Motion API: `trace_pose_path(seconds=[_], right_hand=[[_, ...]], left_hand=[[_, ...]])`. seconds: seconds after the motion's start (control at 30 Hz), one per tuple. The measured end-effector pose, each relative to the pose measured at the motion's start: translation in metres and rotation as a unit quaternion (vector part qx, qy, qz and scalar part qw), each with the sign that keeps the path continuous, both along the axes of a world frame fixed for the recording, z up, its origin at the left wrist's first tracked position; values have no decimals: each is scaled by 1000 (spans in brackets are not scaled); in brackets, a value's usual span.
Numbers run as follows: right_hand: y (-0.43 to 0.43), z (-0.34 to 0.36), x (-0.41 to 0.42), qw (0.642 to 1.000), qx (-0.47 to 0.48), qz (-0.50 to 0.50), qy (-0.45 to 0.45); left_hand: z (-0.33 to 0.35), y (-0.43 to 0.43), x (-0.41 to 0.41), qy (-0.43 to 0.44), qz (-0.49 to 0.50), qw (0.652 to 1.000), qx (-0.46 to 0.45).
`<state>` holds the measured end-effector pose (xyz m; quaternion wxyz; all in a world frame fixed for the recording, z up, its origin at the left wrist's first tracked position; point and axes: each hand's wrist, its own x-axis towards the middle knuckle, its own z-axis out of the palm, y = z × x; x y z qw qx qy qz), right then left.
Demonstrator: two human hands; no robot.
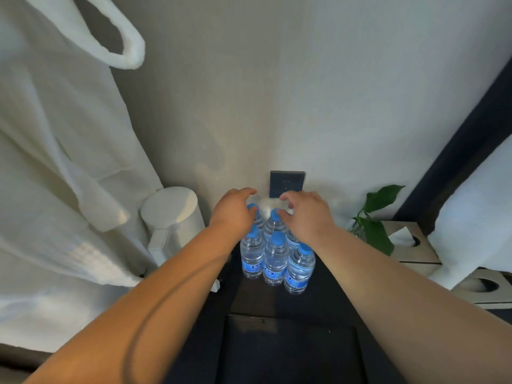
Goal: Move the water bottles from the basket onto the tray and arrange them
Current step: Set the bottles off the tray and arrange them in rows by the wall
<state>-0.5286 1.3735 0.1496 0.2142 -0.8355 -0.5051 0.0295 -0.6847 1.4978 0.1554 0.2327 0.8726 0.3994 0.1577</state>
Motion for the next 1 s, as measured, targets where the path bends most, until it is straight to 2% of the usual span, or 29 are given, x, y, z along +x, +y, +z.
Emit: trace_pose_path(seconds=[0.1,0.17,0.37,0.53,1.0], right_hand=[[21,4,-1,988,-146,24,-35],[29,2,-3,980,-187,39,-47],[41,-8,4,983,-161,61,-64],[49,-10,15,986,-153,61,-33],[58,-13,21,983,-177,51,-19]], left_hand=[[-8,13,7,78,-46,995,-31],[-12,16,10,89,-59,994,-39],[-18,27,15,71,-59,995,-23],[-19,34,23,55,-53,997,-24],[-30,48,28,49,-48,996,-62]])
